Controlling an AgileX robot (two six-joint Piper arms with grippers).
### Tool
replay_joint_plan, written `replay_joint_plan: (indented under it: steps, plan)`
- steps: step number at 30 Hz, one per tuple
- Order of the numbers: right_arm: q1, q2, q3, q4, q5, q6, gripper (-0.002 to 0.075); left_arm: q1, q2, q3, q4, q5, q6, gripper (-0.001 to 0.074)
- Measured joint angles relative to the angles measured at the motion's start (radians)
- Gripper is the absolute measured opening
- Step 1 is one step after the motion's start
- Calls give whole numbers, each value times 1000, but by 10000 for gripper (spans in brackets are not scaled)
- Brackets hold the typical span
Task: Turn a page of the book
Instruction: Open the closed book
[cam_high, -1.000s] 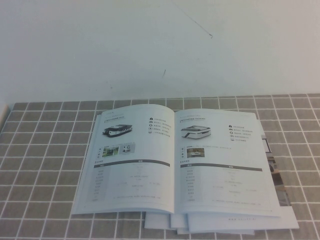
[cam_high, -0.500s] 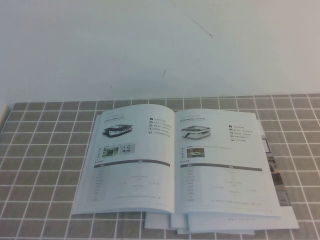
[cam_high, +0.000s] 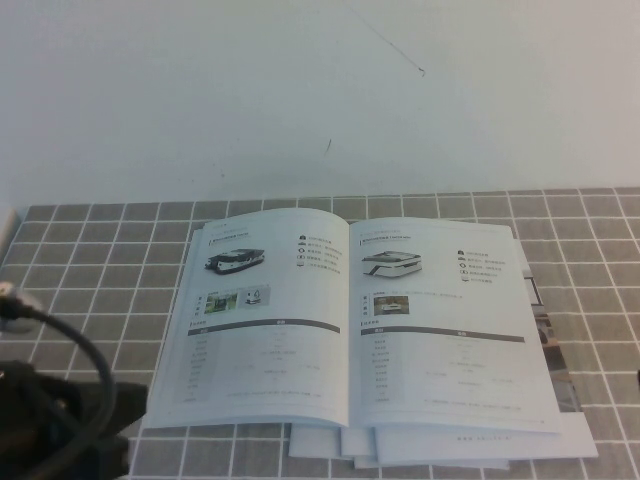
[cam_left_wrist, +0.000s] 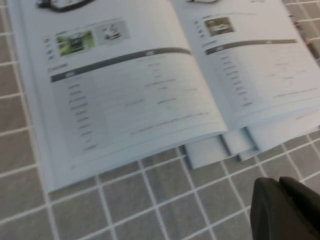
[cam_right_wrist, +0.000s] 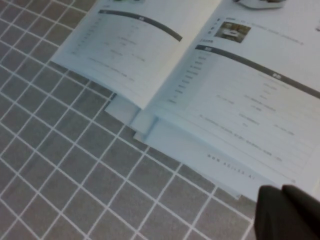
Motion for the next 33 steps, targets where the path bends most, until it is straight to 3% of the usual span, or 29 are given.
replay_joint_plan:
  steps: [6,9,15,22,33]
  plan:
    - [4,220,-33,130,-28,-180,-3,0,225,-46,-344,-64,326,-4]
    - [48,314,-78,141,-58,-200,-3,-8,344,-94,-416,-84,419,-4]
    - [234,502,-206,145,-156,-211,-3,-93,579,-209,-407,-156,479,-4]
    - [416,742,-358,140,-295,-175,-3,-208,762,-250,-398,-373,483,-4]
    - [519,1025,-524,-85,-334,7,-3,-309,994,-252,-409,-587,487,-4]
